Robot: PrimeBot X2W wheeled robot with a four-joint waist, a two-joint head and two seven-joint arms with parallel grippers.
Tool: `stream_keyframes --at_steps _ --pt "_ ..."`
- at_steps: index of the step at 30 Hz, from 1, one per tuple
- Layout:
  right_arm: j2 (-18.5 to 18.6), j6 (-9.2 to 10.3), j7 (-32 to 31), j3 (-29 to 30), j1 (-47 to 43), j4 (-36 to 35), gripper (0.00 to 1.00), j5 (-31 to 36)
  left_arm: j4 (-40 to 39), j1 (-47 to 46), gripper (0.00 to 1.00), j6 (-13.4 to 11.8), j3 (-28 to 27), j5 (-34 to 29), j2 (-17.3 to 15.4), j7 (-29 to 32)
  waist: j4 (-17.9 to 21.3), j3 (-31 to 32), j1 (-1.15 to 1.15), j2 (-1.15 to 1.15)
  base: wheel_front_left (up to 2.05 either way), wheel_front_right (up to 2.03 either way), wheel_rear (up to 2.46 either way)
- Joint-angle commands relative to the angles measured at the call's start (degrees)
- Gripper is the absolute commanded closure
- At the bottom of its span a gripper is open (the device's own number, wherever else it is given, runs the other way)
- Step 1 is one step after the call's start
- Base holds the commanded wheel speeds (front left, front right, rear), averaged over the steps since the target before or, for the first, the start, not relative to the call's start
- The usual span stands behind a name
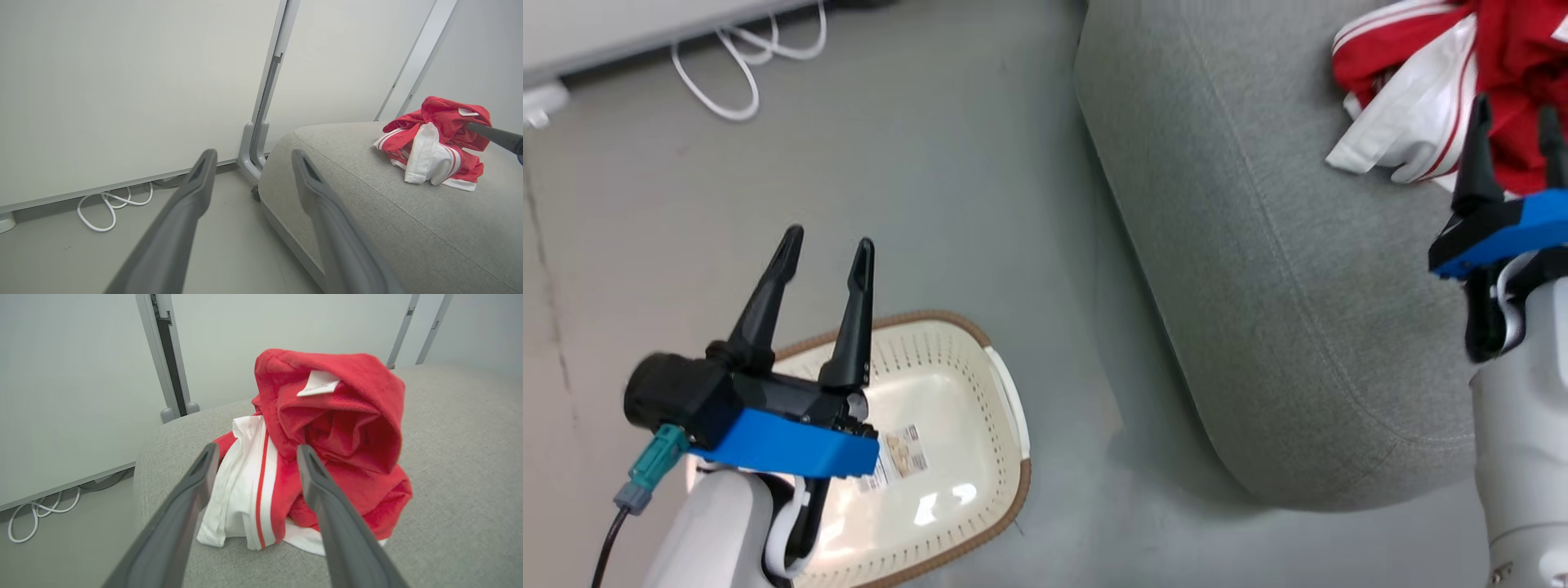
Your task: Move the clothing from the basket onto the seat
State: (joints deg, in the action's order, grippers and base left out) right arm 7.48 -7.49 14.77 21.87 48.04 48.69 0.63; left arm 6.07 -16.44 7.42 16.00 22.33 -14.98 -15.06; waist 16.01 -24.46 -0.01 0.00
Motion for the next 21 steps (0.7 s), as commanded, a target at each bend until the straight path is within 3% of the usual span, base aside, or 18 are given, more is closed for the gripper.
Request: stream_keyframes --at_steps 1,12,21 --pt "0.01 -0.02 0.07 -1.43 -2.26 -0.94 0.00 -1.15 0.46 1.32 0.00 0.12 -0.69 0.35 0.73 -0.16 -0.96 5.45 0.01 0.00 0.00 0.00 0.00" --pt "-3.36 -0.02 0.41 -10.86 -19.99 -14.69 0.00 -2.27 3.13 9.53 0.00 0.12 -5.48 0.93 4.13 -0.16 -4.16 15.20 0.01 0.00 0.00 0.00 0.00" --pt "-4.38 -0.01 -0.43 -15.73 -31.56 -25.45 0.00 -2.65 5.69 12.62 0.00 0.12 -8.26 -0.51 5.79 -0.16 -9.00 18.90 0.01 0.00 0.00 0.00 0.00"
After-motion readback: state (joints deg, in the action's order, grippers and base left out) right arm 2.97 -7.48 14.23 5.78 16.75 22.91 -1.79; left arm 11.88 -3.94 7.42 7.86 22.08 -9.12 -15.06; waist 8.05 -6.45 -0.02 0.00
